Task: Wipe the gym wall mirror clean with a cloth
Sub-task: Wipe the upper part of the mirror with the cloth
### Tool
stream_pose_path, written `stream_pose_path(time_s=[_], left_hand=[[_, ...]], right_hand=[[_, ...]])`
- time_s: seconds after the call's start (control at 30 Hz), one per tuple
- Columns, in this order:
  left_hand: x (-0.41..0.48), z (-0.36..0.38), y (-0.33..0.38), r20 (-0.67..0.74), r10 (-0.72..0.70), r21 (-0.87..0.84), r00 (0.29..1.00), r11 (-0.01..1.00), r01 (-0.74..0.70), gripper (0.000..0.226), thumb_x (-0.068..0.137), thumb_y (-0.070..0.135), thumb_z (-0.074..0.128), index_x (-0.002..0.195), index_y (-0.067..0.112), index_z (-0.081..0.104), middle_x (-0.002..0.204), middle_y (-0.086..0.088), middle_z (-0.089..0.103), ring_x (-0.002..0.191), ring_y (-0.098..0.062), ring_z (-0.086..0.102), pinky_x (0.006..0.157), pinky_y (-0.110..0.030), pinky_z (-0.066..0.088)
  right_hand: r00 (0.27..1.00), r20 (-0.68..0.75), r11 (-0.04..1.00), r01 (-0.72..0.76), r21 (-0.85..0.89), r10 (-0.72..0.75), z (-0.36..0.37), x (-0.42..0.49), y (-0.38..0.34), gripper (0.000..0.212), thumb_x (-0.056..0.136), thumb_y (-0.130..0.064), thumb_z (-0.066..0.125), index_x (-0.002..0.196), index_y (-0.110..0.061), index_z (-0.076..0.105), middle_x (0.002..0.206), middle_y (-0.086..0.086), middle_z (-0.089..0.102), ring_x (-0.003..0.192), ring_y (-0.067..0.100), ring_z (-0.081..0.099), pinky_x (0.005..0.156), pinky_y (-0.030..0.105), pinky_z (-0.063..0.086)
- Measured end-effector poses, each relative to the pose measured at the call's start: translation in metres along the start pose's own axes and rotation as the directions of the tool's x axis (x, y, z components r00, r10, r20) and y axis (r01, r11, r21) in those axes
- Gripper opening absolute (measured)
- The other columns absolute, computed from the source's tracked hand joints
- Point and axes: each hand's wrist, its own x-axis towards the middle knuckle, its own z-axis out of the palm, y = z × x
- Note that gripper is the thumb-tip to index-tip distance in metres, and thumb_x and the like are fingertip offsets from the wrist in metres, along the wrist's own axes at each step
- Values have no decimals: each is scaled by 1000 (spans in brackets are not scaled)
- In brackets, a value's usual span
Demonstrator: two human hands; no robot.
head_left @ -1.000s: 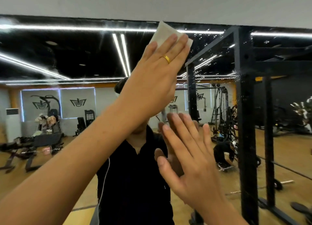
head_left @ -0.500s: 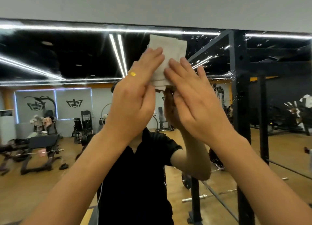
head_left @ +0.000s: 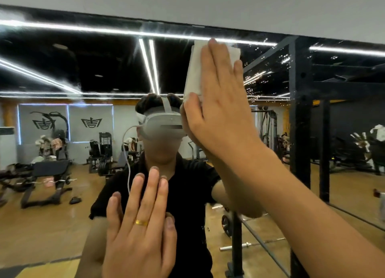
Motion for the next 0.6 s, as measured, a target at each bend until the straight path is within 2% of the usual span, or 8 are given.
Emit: stream_pose_path(time_s=[0.03,0.1,0.2,0.3,0.6], left_hand=[[2,0,2,-14,1,9,1000,1000,-1,61,97,25,36,155,9,41,165,-10,35,156,-29,26,128,-51,8],[4,-2,5,-29,-18,-7,999,1000,18,61,98,25,37,156,8,41,165,-10,35,156,-28,26,128,-51,9],[3,-4,7,-8,-36,-20,999,999,36,61,100,27,37,159,9,34,168,-9,29,158,-27,22,129,-51,7],[0,-2,5,-5,-25,-22,1000,999,25,60,102,27,38,159,9,35,168,-10,29,157,-28,23,128,-53,10],[-1,0,5,2,-35,-26,999,999,35,59,104,27,36,161,10,32,169,-9,26,158,-26,21,128,-53,12]], right_hand=[[1000,18,1000,-5,-6,5,2,2,0,73,105,-34,35,162,-1,4,172,16,-2,159,25,-6,129,42,-8],[1000,9,1000,-17,-2,17,6,6,1,73,107,-37,29,162,-2,-4,172,16,-10,159,26,-12,128,41,-11],[998,-52,999,-31,-21,30,11,7,0,74,108,-42,26,161,1,-1,171,20,-7,159,31,-9,128,42,-11],[996,-80,999,-33,-27,31,17,5,-2,74,108,-42,27,161,3,2,170,23,-3,159,34,-5,127,41,-9],[995,-98,999,-35,-22,33,20,3,-6,69,107,-31,30,160,6,4,170,26,0,159,37,-2,129,45,-5]])
